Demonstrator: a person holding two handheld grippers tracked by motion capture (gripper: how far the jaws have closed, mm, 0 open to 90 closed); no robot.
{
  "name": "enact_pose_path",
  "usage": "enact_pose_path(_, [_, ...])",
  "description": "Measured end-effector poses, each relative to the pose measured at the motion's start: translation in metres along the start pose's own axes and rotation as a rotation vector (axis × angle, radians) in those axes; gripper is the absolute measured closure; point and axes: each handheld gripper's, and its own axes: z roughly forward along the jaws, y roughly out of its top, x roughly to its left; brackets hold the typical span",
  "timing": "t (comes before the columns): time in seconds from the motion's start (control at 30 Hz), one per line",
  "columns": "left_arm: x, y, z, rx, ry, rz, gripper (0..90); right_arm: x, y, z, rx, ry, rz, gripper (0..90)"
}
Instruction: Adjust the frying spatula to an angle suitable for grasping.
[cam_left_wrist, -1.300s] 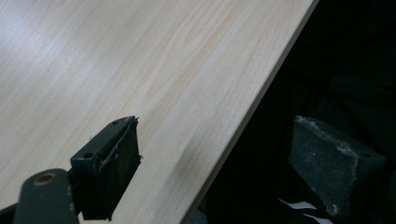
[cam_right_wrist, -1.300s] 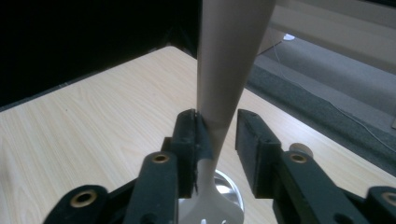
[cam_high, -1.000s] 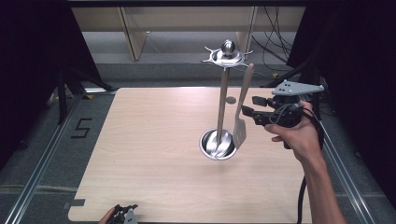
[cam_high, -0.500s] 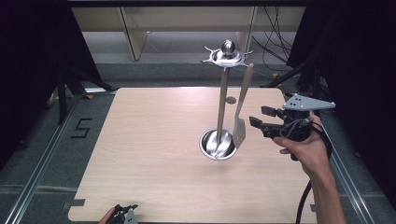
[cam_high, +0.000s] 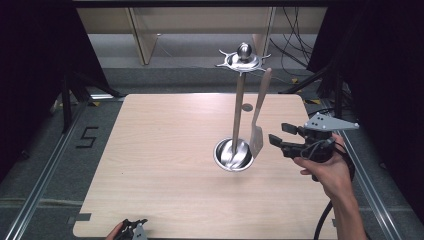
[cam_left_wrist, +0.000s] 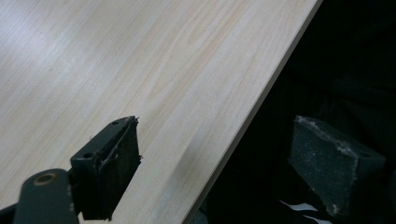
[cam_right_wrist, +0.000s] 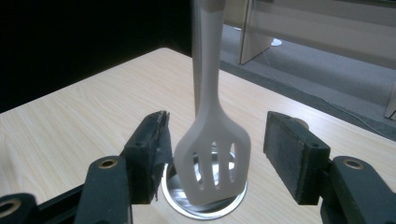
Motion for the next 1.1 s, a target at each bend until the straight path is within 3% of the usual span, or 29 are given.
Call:
enact_pose_path(0.07, [0.0, 0.0, 0.0, -0.004, -0.003, -0.003, 15.4, 0.001, -0.002, 0.001, 0.001, 0.009, 0.014, 41.0])
enact_pose_path(0.3, [0.0, 0.0, 0.0, 0.0, -0.002, -0.002, 15.4, 0.002, -0.011, 0.003, -0.001, 0.01, -0.014, 38.7])
enact_pose_path(0.33, [0.0, 0.0, 0.0, -0.003, -0.005, -0.005, 15.4, 0.004, -0.014, 0.005, -0.026, 0.002, -0.001, 38.4])
enact_pose_path(0.57, [-0.001, 0.0, 0.0, -0.004, -0.006, -0.005, 15.4, 0.004, -0.024, 0.006, 0.001, 0.008, 0.021, 37.8])
enact_pose_path(0.63, [-0.001, 0.0, 0.0, -0.004, -0.008, -0.005, 15.4, 0.002, -0.024, 0.007, -0.013, 0.002, 0.0, 37.8])
enact_pose_path(0.67, [0.0, 0.0, 0.002, -0.005, -0.025, -0.005, 15.4, 0.003, -0.025, 0.006, 0.004, 0.006, 0.013, 37.8])
enact_pose_path(0.73, [0.0, 0.0, 0.002, -0.005, -0.02, -0.006, 15.4, 0.001, -0.027, 0.007, 0.009, 0.01, -0.004, 37.8])
enact_pose_path(0.93, [0.0, 0.002, 0.002, -0.007, -0.022, -0.006, 15.4, 0.003, -0.035, 0.012, 0.033, 0.01, 0.015, 37.5])
enact_pose_path(1.07, [0.0, 0.002, 0.002, 0.0, 0.008, -0.002, 15.4, 0.003, -0.042, 0.015, 0.048, 0.014, 0.011, 37.2])
enact_pose_path(1.1, [0.001, 0.002, 0.002, -0.002, -0.017, -0.005, 15.4, 0.004, -0.044, 0.015, 0.065, 0.023, 0.021, 37.1])
